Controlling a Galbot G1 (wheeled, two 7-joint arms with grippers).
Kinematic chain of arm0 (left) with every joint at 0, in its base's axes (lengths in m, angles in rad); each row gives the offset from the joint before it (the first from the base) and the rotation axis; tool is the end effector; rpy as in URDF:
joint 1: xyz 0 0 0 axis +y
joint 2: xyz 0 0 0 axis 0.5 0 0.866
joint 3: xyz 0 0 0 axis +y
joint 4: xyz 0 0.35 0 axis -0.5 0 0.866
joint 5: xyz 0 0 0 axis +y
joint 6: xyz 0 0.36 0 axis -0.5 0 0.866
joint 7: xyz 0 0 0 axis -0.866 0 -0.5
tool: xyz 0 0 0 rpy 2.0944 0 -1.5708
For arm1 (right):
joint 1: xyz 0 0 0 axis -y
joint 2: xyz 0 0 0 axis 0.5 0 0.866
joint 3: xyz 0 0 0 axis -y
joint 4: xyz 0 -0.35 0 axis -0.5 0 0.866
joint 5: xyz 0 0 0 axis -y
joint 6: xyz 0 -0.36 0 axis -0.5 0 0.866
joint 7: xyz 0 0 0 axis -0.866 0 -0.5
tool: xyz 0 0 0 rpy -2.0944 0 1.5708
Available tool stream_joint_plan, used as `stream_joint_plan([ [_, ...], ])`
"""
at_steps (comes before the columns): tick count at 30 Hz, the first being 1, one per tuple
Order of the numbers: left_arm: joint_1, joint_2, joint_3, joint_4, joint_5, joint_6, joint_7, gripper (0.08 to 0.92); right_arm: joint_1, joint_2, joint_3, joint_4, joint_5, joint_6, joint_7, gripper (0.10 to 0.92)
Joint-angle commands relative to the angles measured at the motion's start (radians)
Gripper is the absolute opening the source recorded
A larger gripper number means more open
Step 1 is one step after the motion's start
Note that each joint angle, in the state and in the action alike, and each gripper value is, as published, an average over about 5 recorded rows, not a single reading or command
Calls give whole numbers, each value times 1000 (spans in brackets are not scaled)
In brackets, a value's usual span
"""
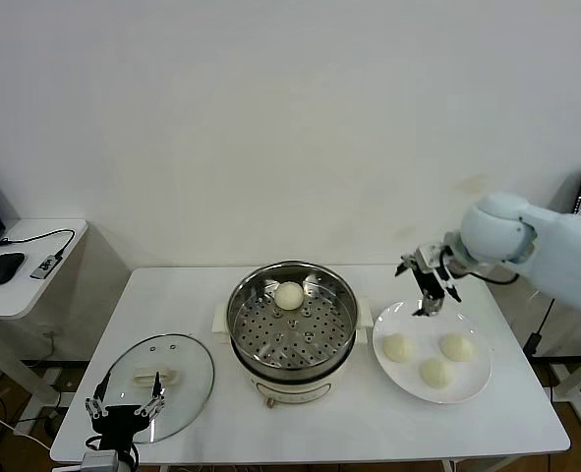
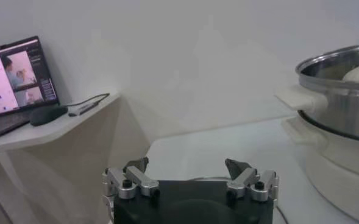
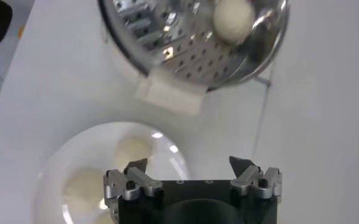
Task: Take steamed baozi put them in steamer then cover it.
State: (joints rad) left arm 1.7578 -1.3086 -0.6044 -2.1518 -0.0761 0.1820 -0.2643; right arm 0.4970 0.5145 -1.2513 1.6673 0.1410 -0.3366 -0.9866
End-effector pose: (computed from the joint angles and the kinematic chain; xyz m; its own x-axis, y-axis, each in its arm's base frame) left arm 0.1354 0.0630 -0.3025 -0.9449 -0.2151 0.2468 -0.1531 0.9566 0.2479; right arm 0.4585 -0.1018 -0.0849 -0.2778 -0.1567 0.9478 -0.9291 -0.2070 -0.3065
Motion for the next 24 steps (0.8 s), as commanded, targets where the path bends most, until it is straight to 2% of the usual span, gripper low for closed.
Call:
stream_joint_plan([
  [1,-1,0,2,2,-2,3,-2,823,-157,-73,51,19,-36,-45,-3,823],
  [11,-4,-1,-6,6,-2,6,-1,823,-355,8,180,-85,-139,-27,17,823],
  [24,-10,-3,-12,19,-1,6,-3,823,-489,153,299,-255,-186,9,31,823],
])
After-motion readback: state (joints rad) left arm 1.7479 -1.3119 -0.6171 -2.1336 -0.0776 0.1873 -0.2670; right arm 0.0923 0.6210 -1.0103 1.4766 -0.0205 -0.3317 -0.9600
